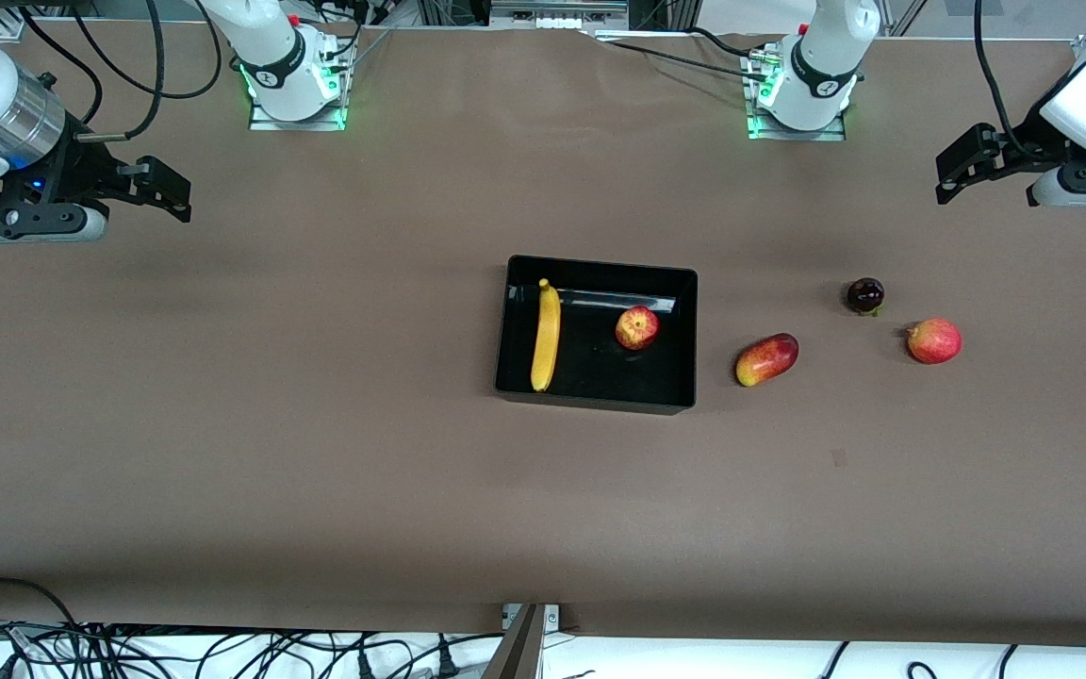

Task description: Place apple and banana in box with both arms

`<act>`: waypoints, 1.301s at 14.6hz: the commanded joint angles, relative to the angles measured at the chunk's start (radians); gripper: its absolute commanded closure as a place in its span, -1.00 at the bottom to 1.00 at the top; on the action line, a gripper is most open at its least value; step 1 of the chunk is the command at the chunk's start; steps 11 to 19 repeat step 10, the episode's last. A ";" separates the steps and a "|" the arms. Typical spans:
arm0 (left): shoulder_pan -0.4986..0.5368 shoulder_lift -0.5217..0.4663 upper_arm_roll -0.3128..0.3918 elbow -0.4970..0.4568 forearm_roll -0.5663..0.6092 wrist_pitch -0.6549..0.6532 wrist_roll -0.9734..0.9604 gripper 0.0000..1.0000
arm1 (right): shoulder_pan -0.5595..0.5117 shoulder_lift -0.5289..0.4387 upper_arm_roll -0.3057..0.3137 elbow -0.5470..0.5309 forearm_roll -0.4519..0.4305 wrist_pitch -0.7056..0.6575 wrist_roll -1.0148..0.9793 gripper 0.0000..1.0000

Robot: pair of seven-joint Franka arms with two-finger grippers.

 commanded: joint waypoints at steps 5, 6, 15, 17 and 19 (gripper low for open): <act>0.015 0.022 -0.005 0.033 0.009 -0.009 0.026 -1.00 | 0.002 0.001 0.005 0.013 -0.004 -0.024 0.011 -1.00; 0.013 0.022 -0.005 0.033 0.009 -0.009 0.025 -1.00 | 0.003 0.003 0.005 0.013 -0.003 -0.024 0.011 -1.00; 0.013 0.020 -0.012 0.033 0.007 -0.012 0.023 -1.00 | 0.005 0.001 0.005 0.015 -0.003 -0.024 0.011 -1.00; 0.013 0.020 -0.012 0.033 0.007 -0.012 0.023 -1.00 | 0.005 0.001 0.005 0.015 -0.003 -0.024 0.011 -1.00; 0.013 0.020 -0.012 0.033 0.007 -0.012 0.023 -1.00 | 0.005 0.001 0.005 0.015 -0.003 -0.024 0.011 -1.00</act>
